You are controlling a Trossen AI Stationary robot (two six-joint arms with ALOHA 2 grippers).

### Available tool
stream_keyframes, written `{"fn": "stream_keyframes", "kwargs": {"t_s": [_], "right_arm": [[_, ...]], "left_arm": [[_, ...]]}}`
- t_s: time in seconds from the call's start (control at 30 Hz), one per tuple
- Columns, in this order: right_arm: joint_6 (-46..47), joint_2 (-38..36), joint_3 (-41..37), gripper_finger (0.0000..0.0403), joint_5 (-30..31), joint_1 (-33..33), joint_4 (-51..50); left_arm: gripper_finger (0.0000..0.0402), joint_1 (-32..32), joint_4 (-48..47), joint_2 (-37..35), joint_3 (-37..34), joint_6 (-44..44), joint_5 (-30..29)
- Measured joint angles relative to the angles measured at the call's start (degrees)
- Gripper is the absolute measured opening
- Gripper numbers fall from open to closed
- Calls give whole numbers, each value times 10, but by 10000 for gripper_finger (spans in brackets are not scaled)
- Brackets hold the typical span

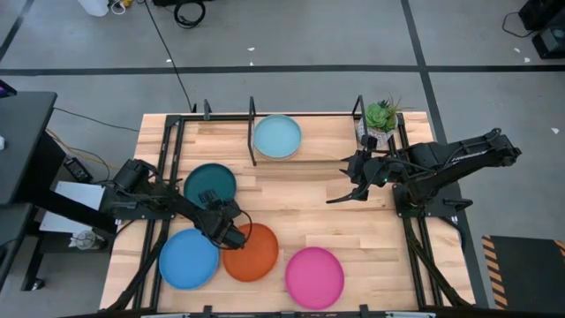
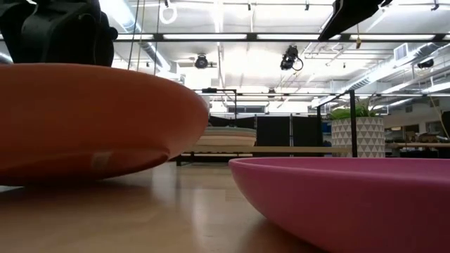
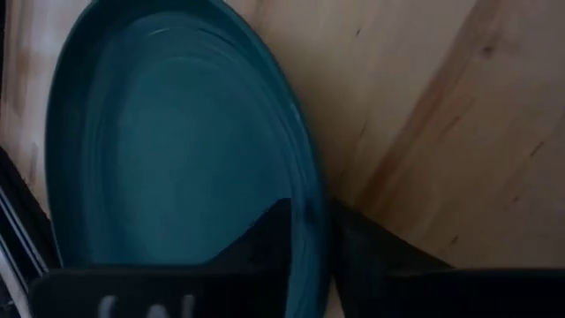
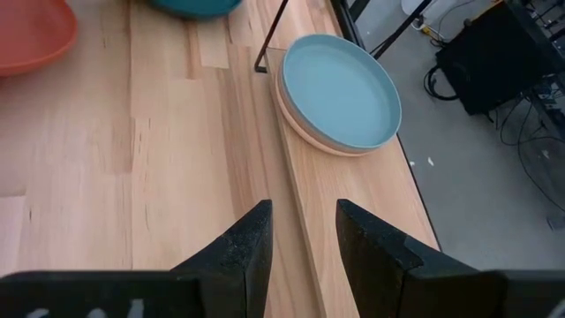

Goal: Place and stack plates onto a shelf
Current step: Put the dark blue plate on the shelf

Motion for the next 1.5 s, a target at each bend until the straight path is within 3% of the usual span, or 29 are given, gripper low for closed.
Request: {"fn": "stream_keyframes", "kwargs": {"t_s": [0.2, 0.47, 0.7, 1.07, 1.37, 1.5], "right_arm": [[0, 0, 0, 133, 0, 0, 0], [0, 0, 0, 133, 0, 0, 0], [0, 0, 0, 133, 0, 0, 0], [57, 0, 0, 133, -27, 1, -26], [173, -1, 0, 133, -41, 50, -72], [204, -1, 0, 133, -24, 79, -72]], "left_arm": [[17, 0, -2, 0, 0, 0, 6], [23, 0, -47, 0, 46, 9, 27], [21, -1, -68, 0, 124, 99, 36], [23, 6, 20, 0, 255, 367, 54], [24, 107, 259, 9, 254, 723, 31], [24, 178, 397, 28, 251, 851, 65]]}}
